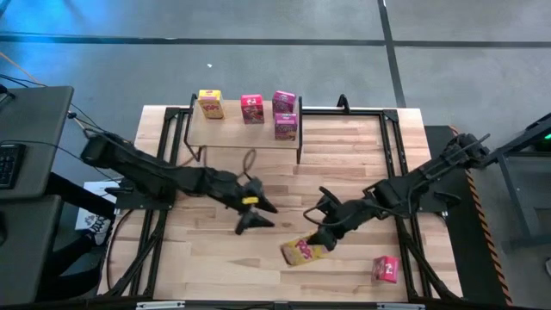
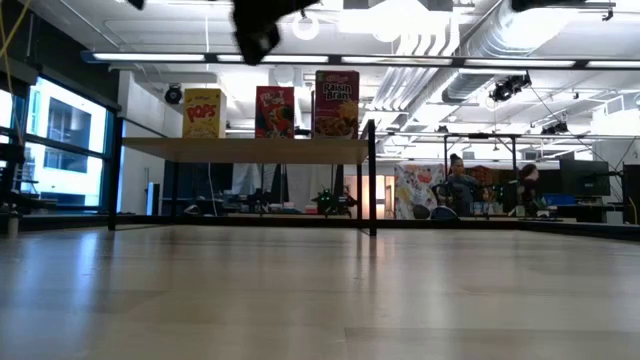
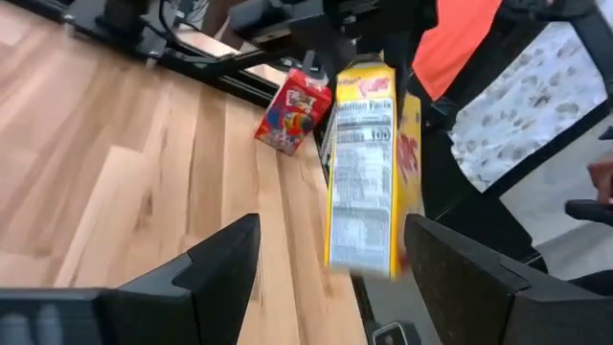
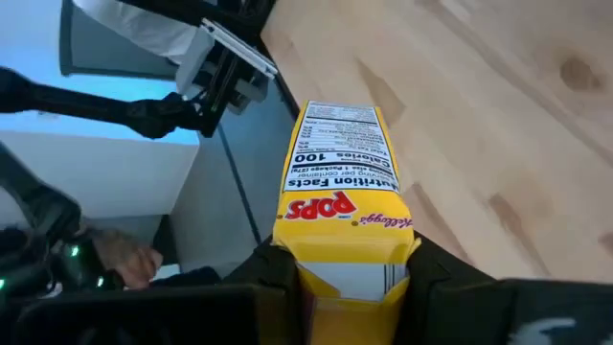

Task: Stack cereal on shelf
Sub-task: Put the yellow cereal box on the shelf aligned with the other yellow cereal box

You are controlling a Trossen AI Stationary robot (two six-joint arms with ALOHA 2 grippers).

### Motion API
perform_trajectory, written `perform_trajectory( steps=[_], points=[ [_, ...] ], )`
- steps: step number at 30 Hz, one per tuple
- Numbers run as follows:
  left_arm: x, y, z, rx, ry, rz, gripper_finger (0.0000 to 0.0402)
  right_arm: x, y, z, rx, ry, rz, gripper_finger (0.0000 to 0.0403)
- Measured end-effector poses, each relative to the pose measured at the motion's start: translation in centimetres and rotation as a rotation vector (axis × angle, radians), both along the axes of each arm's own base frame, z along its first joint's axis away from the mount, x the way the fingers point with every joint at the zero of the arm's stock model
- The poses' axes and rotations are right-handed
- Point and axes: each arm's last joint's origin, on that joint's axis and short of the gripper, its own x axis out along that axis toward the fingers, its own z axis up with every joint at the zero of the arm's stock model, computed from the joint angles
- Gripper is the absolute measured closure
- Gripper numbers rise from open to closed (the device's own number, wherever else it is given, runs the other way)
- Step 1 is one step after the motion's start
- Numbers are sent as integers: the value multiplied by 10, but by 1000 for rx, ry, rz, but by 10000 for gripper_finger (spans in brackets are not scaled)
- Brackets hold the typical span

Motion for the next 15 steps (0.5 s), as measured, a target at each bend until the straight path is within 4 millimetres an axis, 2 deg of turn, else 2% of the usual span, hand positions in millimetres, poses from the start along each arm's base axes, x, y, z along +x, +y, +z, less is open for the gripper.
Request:
perform_trajectory(
  steps=[8,15],
  points=[
    [45,-17,-5,-55,35,-145,151,11,-1,-13,-62,12,60,329],
    [69,-24,-18,-99,100,-158,151,13,-1,-12,-90,-19,64,329]
  ],
)
